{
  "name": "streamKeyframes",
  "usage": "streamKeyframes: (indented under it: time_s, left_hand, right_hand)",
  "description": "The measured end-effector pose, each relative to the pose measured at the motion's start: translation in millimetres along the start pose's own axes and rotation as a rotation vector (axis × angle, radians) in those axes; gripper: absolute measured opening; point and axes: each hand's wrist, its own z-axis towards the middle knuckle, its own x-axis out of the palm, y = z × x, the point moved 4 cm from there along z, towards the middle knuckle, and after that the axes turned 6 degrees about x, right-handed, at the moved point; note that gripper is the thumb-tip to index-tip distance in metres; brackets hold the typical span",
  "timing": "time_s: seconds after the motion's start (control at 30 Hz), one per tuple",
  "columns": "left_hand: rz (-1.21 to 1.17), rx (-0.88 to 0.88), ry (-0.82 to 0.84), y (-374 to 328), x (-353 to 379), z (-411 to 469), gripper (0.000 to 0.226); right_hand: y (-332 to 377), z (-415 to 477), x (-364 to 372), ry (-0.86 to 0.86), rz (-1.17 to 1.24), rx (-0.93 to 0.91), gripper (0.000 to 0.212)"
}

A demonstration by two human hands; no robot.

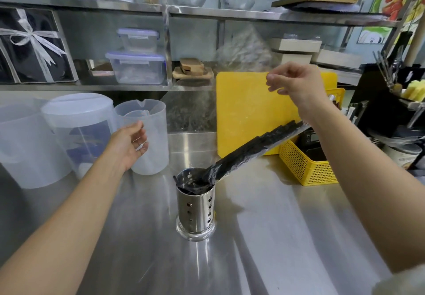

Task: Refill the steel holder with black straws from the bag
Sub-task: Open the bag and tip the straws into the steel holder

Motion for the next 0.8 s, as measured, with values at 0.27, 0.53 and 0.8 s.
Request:
streamKeyframes:
  time_s: [0.27,0.53,0.8]
  left_hand:
    - [-0.152,-0.145,-0.077,34.3,-34.8,1.7,0.02]
    - [-0.268,-0.259,-0.116,69.4,-62.5,-7.1,0.023]
    - [-0.018,-0.357,-0.077,74.3,-71.8,-16.8,0.017]
  right_hand:
    - [34.5,7.0,49.6,0.128,-0.152,-0.086,0.014]
    - [56.4,3.6,90.8,0.23,-0.224,-0.137,0.009]
    - [62.8,5.3,106.6,0.256,-0.322,-0.166,0.015]
